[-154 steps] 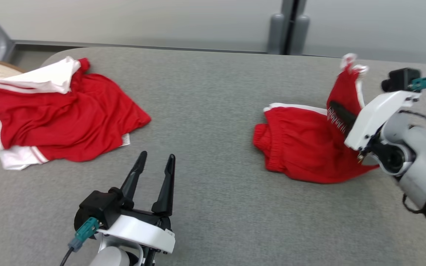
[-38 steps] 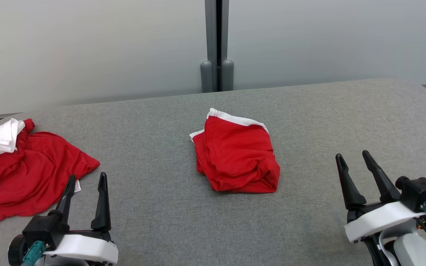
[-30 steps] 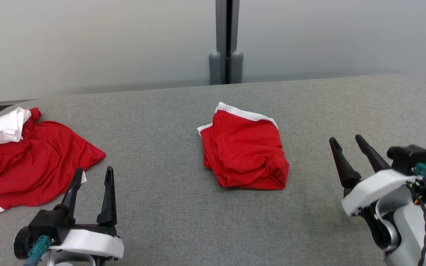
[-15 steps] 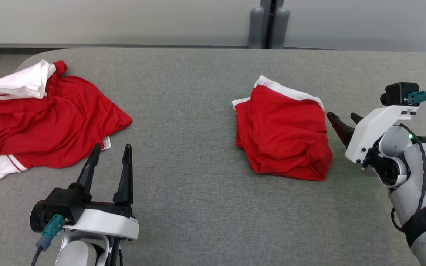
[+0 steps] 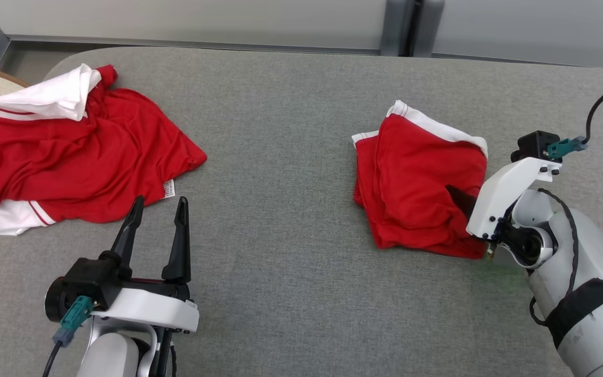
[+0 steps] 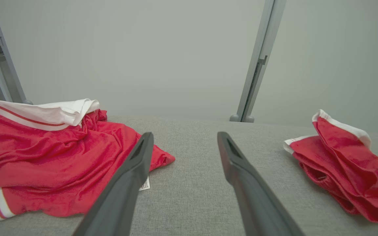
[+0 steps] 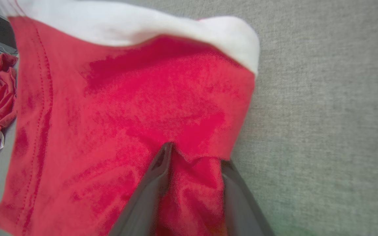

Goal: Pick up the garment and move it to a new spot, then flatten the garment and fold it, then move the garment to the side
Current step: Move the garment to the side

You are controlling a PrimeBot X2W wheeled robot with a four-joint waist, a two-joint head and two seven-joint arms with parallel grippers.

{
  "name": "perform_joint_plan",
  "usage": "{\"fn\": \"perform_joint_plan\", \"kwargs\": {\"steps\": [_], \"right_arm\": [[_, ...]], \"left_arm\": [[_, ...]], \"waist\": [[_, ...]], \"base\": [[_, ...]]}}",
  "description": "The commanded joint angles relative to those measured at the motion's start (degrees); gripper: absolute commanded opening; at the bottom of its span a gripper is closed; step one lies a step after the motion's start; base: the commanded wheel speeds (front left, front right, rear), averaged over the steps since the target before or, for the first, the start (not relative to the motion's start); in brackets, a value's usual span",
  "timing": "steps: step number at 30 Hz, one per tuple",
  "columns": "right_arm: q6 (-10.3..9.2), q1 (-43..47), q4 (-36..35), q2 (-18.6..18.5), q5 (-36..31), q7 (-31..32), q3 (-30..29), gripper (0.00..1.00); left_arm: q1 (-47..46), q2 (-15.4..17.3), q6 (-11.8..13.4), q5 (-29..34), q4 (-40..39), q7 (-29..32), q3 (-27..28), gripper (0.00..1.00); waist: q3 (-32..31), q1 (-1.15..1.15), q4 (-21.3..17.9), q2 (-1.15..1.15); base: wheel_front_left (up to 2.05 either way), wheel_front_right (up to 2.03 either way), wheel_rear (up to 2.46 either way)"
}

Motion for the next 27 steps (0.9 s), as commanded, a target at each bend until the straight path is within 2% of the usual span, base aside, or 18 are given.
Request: {"fn": "perform_joint_plan", "kwargs": {"steps": [1,9,10,11,17,23,27], "right_arm": [[-0.01,0.9,-0.5,-0.3,0.8,-0.7,0.8,0.00],[-0.01,1.4,-2.5,-1.2,3.4,-4.3,4.0,0.00],[-0.01,2.0,-3.1,-1.5,4.5,-4.5,5.2,0.00],[-0.01,2.0,-3.1,-1.5,4.5,-4.5,5.2,0.00],[-0.01,3.7,-4.9,-2.6,7.2,-5.6,8.2,0.00],[0.00,4.3,-6.7,-4.0,9.5,-6.8,11.1,0.00],[0.00,2.2,-7.8,-5.4,10.5,-8.2,12.8,0.00]], "left_arm": [[-0.2,0.2,-0.4,0.5,-0.2,0.0,0.0,1.00],[0.7,0.2,-1.4,1.1,-0.2,0.0,-1.5,1.00],[0.7,0.2,-1.7,1.3,-0.2,0.0,-2.5,1.00],[0.7,0.2,-1.7,1.3,-0.2,0.0,-2.5,1.00],[0.6,0.3,-2.4,1.5,0.2,0.1,-5.7,1.00],[-0.7,1.0,-3.0,1.8,-0.4,1.1,-8.3,1.00],[-2.8,2.0,-3.3,2.4,-2.0,2.6,-10.2,1.00]], "waist": [[-0.6,0.00,-0.9,0.00],[-3.1,0.00,-6.6,0.00],[-4.0,0.00,-9.0,0.00],[-4.0,0.00,-9.0,0.00],[-5.4,0.00,-17.2,0.00],[-4.3,0.00,-24.5,0.00],[-0.9,0.00,-27.1,0.00]], "base": [[0.00,0.00,0.00],[0.00,0.00,0.00],[0.00,0.00,0.00],[0.00,0.00,0.00],[0.00,0.00,0.00],[0.00,0.00,0.00],[0.00,0.00,0.00]]}}
